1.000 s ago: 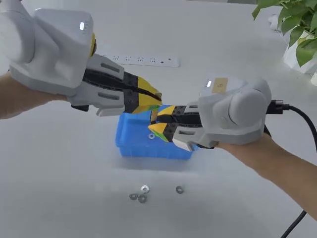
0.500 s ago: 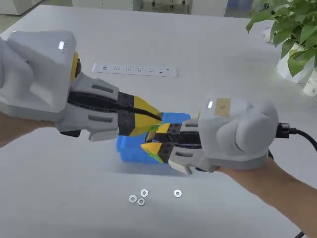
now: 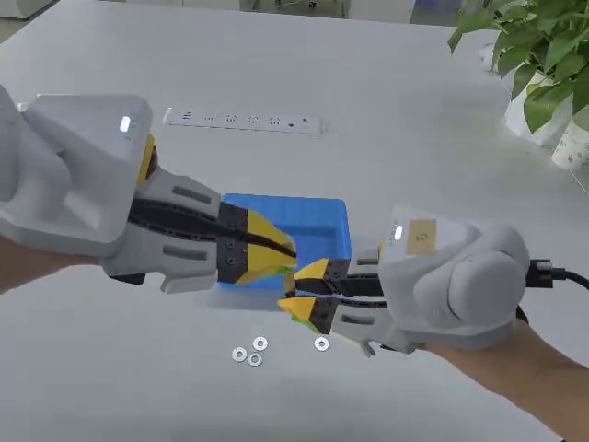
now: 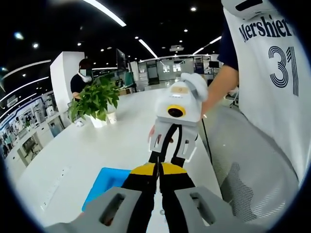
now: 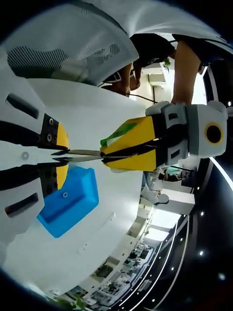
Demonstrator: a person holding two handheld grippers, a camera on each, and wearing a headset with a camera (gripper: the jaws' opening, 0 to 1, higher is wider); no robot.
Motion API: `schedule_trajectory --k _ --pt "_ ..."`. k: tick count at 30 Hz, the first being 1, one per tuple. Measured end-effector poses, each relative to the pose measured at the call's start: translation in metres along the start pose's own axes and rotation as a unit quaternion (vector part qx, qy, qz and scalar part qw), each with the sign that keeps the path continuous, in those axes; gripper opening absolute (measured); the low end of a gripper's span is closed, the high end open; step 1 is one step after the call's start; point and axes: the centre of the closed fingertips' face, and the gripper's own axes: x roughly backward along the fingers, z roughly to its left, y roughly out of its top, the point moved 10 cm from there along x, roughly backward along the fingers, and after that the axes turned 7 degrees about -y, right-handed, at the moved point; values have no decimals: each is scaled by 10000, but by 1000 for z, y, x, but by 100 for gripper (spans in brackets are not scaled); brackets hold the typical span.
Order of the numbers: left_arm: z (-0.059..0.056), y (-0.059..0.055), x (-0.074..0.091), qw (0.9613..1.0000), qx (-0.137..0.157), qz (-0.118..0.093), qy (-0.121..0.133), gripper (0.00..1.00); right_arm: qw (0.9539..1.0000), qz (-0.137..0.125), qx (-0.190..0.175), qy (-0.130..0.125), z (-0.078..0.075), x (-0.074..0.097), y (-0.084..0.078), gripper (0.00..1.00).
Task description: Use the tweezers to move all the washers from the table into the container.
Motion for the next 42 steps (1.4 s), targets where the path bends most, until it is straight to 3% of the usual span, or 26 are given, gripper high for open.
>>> schedule_trajectory --k 5,16,42 --pt "-5 -5 -12 9999 75 -20 -149 6 9999 103 -45 3 6 6 -13 12" --pt "1 -18 -38 9991 347 -153 -178 6 9992 316 -225 -71 -1 8 -36 12" --pt "7 -33 -54 9981 532 -138 -273 6 9978 513 -423 -82 -3 1 -56 12"
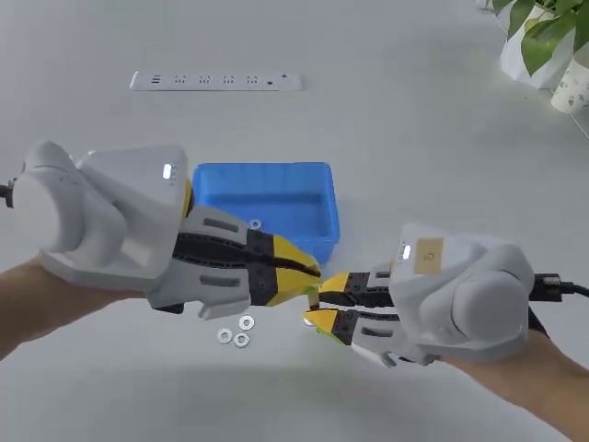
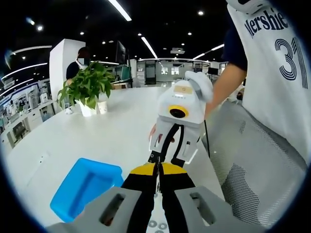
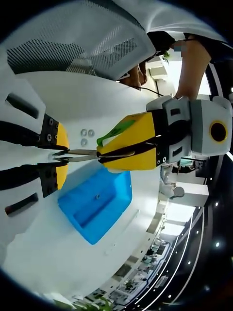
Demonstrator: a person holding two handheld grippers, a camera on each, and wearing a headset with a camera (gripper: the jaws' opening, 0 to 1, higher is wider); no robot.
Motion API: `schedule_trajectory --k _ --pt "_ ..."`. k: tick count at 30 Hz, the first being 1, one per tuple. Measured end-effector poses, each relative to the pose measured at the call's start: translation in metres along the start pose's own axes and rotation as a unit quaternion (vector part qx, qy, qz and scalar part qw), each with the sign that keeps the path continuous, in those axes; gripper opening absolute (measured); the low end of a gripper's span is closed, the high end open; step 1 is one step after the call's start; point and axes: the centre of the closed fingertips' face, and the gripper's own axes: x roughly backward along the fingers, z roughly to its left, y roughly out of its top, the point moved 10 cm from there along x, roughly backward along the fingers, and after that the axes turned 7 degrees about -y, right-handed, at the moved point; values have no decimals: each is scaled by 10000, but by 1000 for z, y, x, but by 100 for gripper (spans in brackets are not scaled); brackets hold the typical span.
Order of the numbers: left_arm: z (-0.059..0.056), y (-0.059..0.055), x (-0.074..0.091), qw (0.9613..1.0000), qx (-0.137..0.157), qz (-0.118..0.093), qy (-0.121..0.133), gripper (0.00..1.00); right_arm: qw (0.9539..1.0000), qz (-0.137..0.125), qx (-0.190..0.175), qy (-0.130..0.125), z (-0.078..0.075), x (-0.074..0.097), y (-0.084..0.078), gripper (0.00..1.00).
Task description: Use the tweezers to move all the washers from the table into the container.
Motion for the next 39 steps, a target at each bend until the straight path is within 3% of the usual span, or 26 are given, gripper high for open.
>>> schedule_trajectory --k 10,39 --pt "-1 -6 -1 10000 43 33 2 6 10000 47 -55 53 2 -3 -4 12" --pt "0 -8 -5 9999 -41 125 1 6 9998 115 -124 76 2 -6 -8 12"
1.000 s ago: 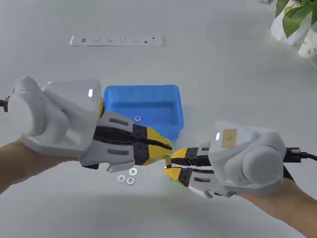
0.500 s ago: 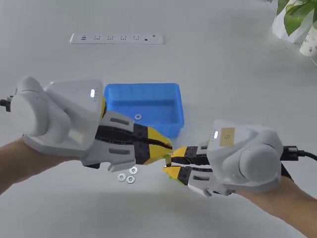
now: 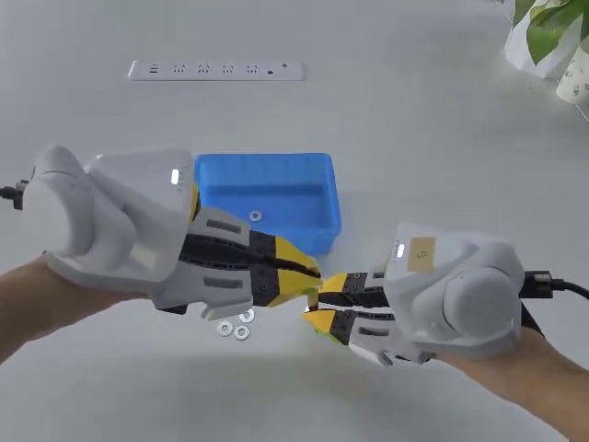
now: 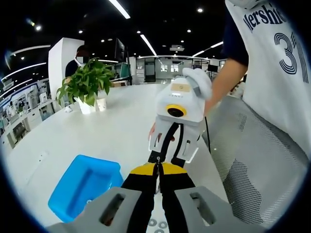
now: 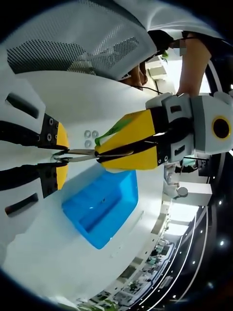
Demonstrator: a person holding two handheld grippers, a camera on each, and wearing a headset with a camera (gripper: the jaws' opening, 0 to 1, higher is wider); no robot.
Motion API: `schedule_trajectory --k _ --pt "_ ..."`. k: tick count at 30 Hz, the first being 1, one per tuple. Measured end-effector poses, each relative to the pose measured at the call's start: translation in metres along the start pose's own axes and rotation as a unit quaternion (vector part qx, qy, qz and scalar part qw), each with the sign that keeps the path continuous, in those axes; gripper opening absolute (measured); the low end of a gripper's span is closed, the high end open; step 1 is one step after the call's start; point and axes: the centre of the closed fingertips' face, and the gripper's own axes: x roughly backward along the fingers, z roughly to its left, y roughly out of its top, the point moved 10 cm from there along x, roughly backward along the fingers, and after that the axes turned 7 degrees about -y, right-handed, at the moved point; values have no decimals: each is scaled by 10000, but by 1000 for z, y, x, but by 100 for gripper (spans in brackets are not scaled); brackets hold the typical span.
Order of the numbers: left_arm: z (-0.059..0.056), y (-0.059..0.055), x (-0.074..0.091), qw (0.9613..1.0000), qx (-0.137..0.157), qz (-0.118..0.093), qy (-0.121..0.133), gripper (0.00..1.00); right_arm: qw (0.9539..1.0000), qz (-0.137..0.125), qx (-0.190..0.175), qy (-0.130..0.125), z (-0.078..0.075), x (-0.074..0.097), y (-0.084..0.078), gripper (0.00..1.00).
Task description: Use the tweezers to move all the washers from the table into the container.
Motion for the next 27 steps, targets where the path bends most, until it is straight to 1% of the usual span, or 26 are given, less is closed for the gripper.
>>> schedule_trajectory --k 8,14,23,25,27 --pt "-1 0 1 10000 -14 31 -26 6 10000 16 3 33 0 -1 1 13" --pt "-2 0 1 10000 -7 69 -62 6 9999 48 31 161 -1 -2 1 13" --pt "4 0 2 9999 106 83 -72 6 9994 92 86 309 -4 -4 0 12" --pt "4 0 2 9998 132 76 -86 6 9994 80 24 327 -5 -4 0 12" --pt "6 1 1 9997 221 82 -88 6 9994 77 -3 331 -6 -4 0 12"
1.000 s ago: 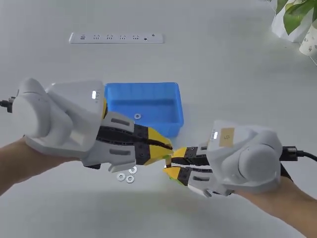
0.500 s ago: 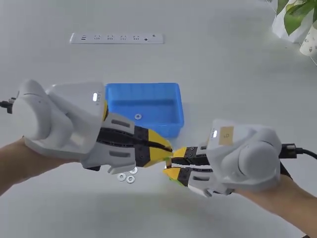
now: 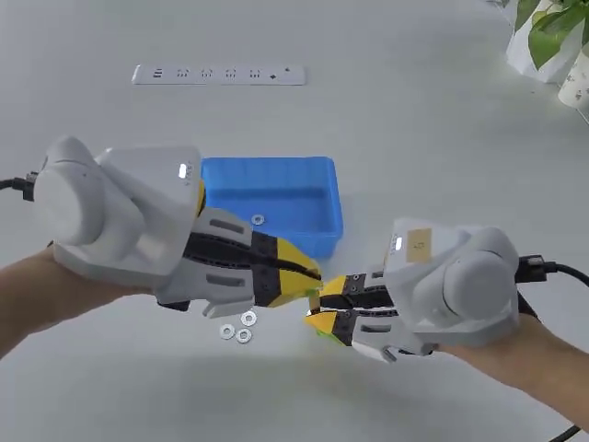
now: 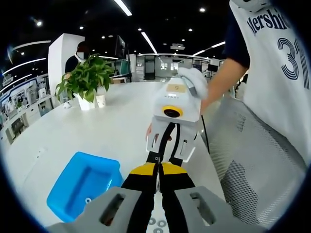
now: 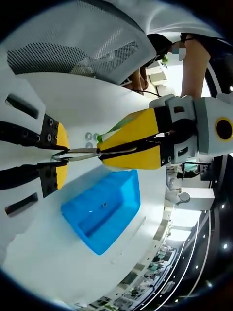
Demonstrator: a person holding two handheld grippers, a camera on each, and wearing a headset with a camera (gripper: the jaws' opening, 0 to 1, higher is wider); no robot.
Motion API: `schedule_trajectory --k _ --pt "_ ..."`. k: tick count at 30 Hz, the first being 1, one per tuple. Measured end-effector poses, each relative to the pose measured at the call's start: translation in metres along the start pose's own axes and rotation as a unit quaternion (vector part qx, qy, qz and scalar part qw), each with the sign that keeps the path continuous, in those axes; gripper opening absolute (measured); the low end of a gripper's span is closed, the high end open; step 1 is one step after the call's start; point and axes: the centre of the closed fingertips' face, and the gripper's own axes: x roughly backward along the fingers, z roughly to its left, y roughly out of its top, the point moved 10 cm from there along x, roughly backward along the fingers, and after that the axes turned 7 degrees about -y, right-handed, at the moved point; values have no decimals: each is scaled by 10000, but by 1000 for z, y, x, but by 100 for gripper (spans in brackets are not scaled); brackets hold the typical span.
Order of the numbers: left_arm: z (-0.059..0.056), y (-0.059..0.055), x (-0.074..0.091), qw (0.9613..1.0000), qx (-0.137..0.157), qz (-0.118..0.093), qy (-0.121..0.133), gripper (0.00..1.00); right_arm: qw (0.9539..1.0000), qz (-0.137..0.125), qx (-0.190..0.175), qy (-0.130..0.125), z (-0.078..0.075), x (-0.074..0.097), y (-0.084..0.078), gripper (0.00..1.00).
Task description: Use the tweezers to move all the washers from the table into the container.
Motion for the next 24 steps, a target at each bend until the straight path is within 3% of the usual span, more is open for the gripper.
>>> schedule_trajectory --k 11,24 --pt "-3 13 7 9998 -212 26 -24 6 9999 -107 96 -88 0 8 11 11" --pt "1 41 39 9969 -642 -131 442 5 9973 -443 463 -349 -13 15 53 11"
